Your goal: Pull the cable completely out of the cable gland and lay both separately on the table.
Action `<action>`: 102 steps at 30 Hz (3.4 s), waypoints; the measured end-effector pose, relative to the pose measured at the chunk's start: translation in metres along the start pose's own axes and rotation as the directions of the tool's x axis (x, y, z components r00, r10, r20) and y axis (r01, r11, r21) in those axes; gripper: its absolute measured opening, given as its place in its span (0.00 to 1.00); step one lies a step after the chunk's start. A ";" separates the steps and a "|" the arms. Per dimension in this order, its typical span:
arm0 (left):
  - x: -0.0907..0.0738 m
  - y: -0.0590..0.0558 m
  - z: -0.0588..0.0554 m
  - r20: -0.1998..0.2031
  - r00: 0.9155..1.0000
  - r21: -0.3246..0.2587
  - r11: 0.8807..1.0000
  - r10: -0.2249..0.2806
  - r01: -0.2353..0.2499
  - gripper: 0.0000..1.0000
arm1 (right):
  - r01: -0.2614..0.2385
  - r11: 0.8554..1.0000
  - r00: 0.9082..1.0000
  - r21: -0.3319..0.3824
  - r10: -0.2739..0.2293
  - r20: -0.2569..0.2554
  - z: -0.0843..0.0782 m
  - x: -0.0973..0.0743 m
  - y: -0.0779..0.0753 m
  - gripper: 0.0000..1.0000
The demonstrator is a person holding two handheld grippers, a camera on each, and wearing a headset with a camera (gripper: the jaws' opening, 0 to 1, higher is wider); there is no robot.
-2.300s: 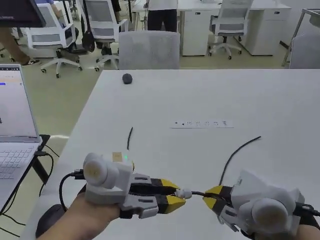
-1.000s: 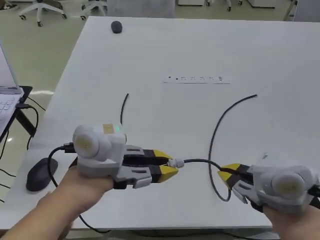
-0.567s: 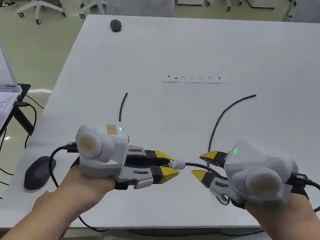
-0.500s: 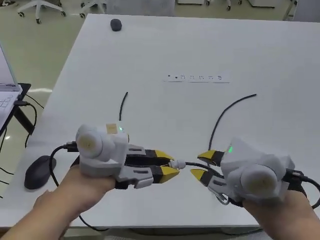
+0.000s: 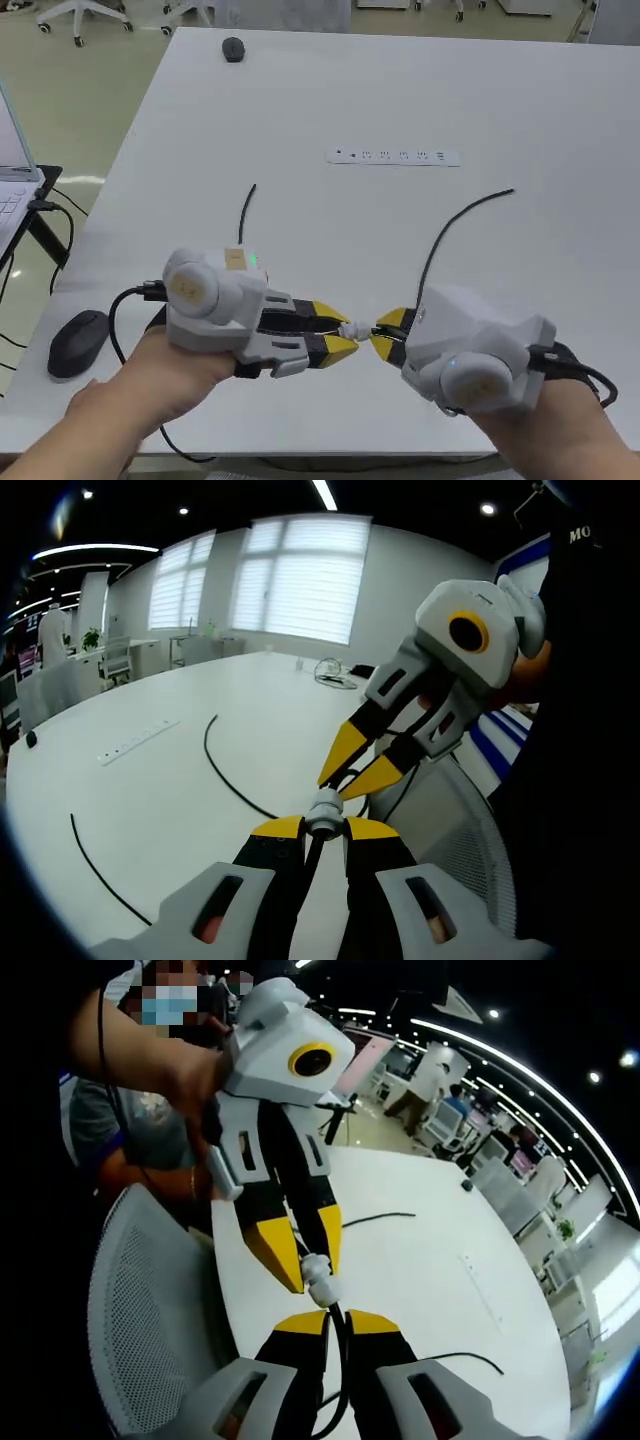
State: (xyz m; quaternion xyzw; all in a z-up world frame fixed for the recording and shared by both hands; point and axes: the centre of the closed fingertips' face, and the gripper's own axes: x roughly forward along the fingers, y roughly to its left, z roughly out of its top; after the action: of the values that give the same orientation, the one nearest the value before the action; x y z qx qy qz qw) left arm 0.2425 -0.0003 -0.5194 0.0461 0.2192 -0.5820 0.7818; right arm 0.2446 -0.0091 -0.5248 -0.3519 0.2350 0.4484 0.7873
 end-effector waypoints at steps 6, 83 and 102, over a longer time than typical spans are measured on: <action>0.002 0.001 0.000 -0.015 1.000 0.016 1.000 0.004 -0.004 0.15 | 0.000 0.999 1.000 0.037 0.000 -0.002 -0.005 0.003 -0.002 0.00; 0.023 0.007 0.000 -0.069 0.997 0.004 0.999 0.046 -0.046 0.15 | 0.041 0.997 0.999 -0.071 -0.043 -0.027 -0.030 -0.003 -0.026 0.07; 0.029 0.007 -0.002 -0.102 0.994 0.044 0.998 0.044 -0.040 0.15 | -0.027 0.997 0.999 -0.073 0.025 -0.031 -0.030 0.003 -0.017 0.00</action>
State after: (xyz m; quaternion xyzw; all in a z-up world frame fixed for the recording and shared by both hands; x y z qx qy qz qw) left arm 0.2549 -0.0231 -0.5336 0.0970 0.2457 -0.5668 0.7804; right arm 0.2598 -0.0366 -0.5405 -0.3841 0.2349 0.4616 0.7643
